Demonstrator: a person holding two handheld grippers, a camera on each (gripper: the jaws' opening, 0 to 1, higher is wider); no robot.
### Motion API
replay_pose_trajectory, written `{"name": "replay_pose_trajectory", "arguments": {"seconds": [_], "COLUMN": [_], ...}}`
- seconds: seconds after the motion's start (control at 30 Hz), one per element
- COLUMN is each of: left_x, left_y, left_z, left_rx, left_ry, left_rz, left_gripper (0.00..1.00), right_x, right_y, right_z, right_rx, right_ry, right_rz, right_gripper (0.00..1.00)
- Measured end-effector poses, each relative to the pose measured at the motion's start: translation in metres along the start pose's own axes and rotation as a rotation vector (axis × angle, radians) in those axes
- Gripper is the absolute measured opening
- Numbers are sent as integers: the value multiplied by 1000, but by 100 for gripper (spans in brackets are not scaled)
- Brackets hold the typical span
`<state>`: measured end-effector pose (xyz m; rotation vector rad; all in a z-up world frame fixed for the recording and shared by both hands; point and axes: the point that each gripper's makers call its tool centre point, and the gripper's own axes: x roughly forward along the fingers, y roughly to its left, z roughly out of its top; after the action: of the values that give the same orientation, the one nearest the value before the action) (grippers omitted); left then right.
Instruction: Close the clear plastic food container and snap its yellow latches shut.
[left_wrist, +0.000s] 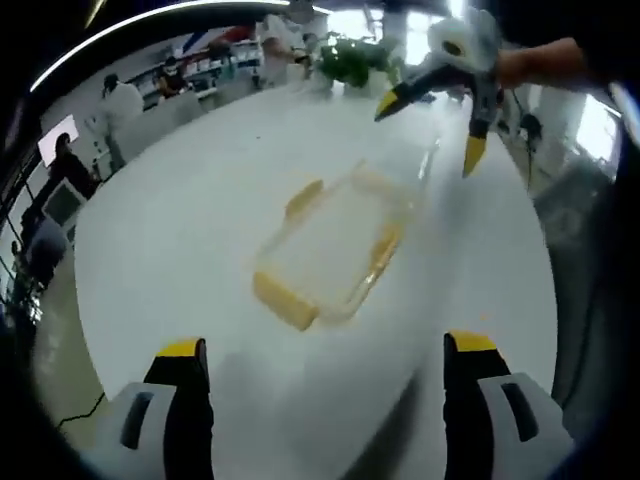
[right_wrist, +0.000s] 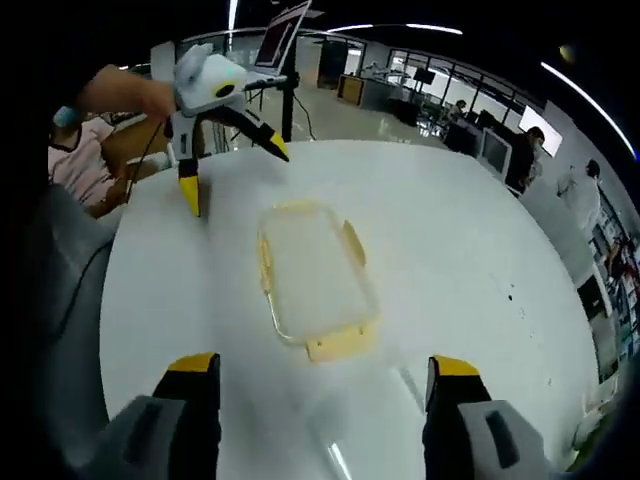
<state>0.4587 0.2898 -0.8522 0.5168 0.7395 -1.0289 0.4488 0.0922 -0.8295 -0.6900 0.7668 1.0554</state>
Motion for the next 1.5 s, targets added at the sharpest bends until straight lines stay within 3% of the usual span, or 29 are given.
{"name": "replay_pose_trajectory", "arguments": {"seconds": [0.1,0.27,0.47,0.57,0.67,0.8,0.9,1.0,1.07,1.17,1.23,1.3,1.4,1.5], "left_x": [5,8,8,9,14,21,27,32,35,38,40,42,45,46], "left_y": [-1,2,10,13,11,23,32,38,36,37,36,30,23,23], "left_z": [-1,-1,-9,-9,-5,-2,1,3,3,5,5,5,11,12], "left_rx": [124,181,279,286,284,316,317,345,353,364,377,381,382,412], "left_ry": [31,43,85,80,71,82,82,91,99,105,108,106,86,101], "left_rz": [-46,-88,-128,-151,-194,-228,-247,-254,-294,-306,-314,-335,-359,-361], "left_gripper": [98,96,89,82,79,66,65,59,58,56,50,46,42,38], "right_x": [4,9,13,16,23,34,40,45,47,53,53,55,58,61], "right_y": [1,-2,-12,-14,-13,-16,-20,-16,-17,-22,-22,-21,-17,-16], "right_z": [0,2,1,1,0,4,-3,3,5,-1,-3,-3,-12,-12], "right_rx": [-54,-95,-99,-105,-129,-155,-159,-168,-204,-199,-196,-201,-226,-234], "right_ry": [23,20,14,17,36,56,119,127,138,181,205,212,272,289], "right_rz": [33,87,94,102,127,145,160,187,185,193,204,218,250,247], "right_gripper": [86,86,86,83,72,65,58,56,54,52,42,38,37,39]}}
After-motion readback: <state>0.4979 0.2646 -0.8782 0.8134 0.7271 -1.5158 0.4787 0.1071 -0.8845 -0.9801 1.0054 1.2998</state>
